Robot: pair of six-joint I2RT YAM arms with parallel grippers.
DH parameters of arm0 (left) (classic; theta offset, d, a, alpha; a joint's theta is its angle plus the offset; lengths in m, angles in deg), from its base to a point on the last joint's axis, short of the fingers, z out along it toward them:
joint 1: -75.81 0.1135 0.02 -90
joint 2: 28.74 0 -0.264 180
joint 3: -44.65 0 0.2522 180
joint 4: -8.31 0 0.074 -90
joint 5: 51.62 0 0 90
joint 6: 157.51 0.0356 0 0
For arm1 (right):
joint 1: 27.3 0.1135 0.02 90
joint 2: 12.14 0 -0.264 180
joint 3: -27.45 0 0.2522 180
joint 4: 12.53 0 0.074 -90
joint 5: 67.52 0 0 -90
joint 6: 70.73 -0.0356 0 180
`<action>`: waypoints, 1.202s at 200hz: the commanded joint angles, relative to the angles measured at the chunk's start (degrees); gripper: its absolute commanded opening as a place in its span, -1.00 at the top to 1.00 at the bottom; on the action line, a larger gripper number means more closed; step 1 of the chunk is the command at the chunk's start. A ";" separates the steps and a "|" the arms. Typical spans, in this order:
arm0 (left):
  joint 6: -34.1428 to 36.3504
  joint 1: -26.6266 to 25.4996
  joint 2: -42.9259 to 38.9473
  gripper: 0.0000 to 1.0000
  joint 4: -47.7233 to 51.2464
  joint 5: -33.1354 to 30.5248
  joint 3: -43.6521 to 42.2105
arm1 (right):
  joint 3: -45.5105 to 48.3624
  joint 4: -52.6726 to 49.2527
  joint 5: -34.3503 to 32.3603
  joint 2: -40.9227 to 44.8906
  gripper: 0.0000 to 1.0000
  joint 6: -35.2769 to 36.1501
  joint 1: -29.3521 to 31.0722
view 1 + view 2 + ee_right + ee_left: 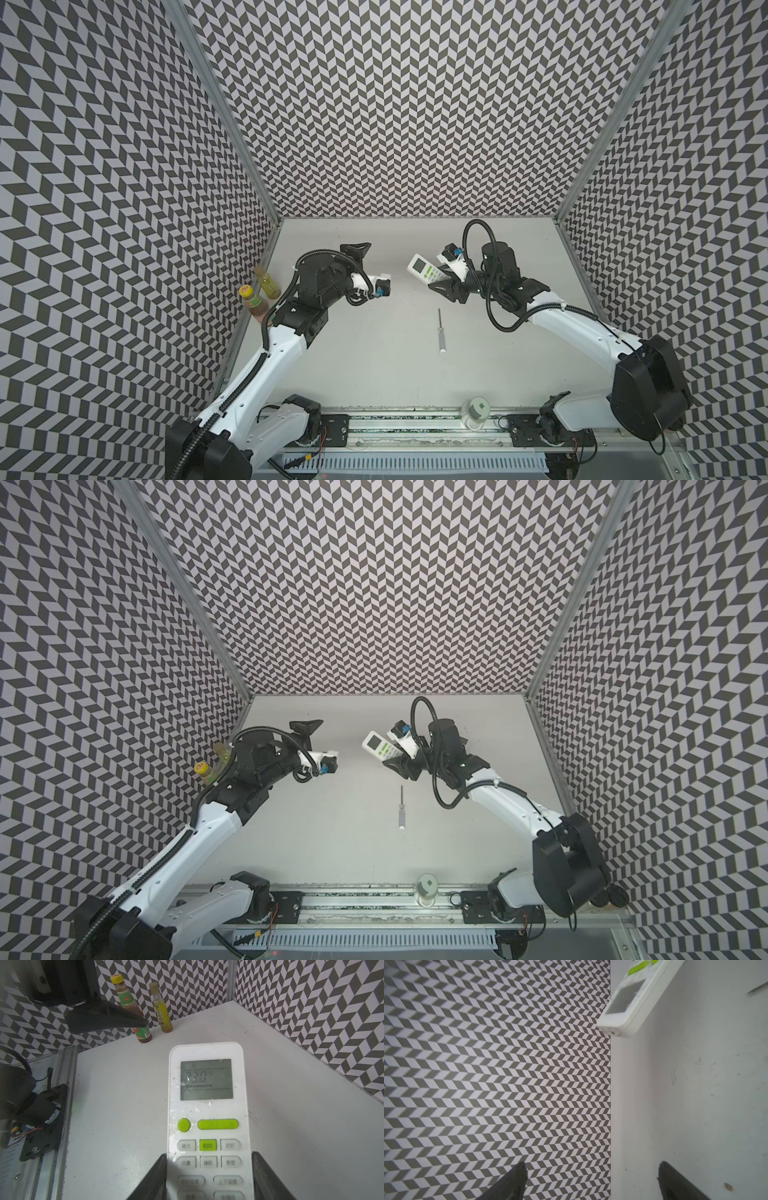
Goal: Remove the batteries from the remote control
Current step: 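Lift the remote and carry it toward the left gripper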
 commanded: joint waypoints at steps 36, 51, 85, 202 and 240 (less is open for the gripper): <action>25.30 -0.22 -5.38 -0.99 -4.80 16.73 -5.44 | 1.91 5.60 7.62 1.68 0.09 6.25 2.47; 30.60 -0.22 -5.83 -0.98 -0.41 17.57 -6.13 | 2.17 5.00 8.94 1.32 0.09 7.76 3.03; 33.71 -0.38 -6.58 -0.96 0.75 21.20 -8.43 | 2.69 2.19 8.38 0.55 0.09 11.61 5.98; 46.40 -1.96 -6.13 -0.66 9.10 26.91 -12.10 | 1.83 -2.90 7.62 -1.93 0.09 15.59 12.09; 49.91 -2.53 -4.86 -0.47 10.54 28.84 -11.92 | 1.65 -3.48 6.51 -1.68 0.09 16.07 13.06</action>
